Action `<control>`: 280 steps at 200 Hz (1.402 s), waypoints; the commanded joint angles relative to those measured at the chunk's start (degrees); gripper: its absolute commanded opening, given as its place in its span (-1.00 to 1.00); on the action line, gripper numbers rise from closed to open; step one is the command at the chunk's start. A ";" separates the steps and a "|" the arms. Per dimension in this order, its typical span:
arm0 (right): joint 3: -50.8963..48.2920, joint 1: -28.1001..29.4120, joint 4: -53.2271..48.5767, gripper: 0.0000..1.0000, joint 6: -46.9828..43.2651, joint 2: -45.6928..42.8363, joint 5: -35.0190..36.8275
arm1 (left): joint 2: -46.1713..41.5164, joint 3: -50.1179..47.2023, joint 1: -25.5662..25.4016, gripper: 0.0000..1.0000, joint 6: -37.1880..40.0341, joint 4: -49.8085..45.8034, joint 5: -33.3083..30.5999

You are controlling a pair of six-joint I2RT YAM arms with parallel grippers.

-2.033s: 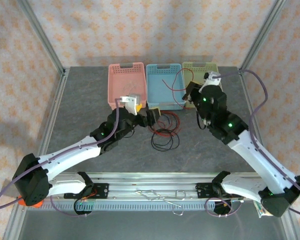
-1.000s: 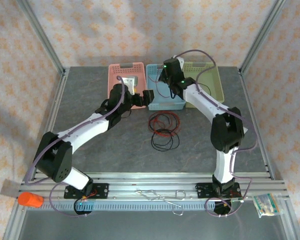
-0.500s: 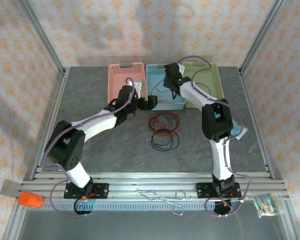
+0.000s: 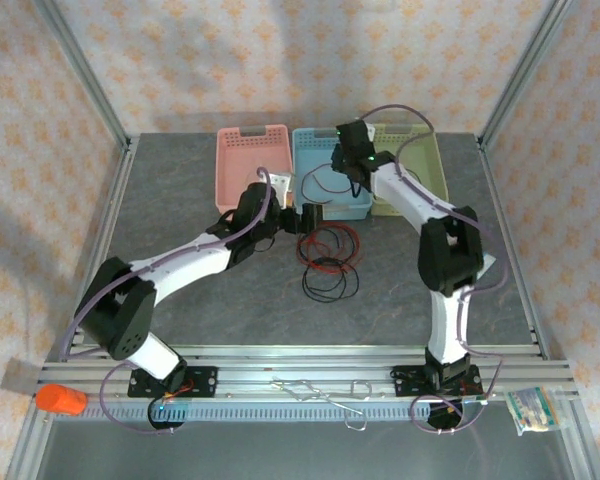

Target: Untangle the cables

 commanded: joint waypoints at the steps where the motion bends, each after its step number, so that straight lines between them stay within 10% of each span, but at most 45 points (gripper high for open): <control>1: -6.70 0.99 4.63 -0.49 -1.03 -9.48 -2.05 | -4.52 -3.02 -2.56 0.99 -0.50 0.44 -3.48; 154: -55.57 11.37 1.12 -0.75 10.83 -45.40 0.61 | -13.68 -25.57 -19.36 0.98 -18.47 10.55 -14.52; 280: -59.08 11.37 1.16 -0.75 0.24 -36.60 -6.07 | -10.80 -30.93 -22.28 0.91 -29.53 22.53 -15.60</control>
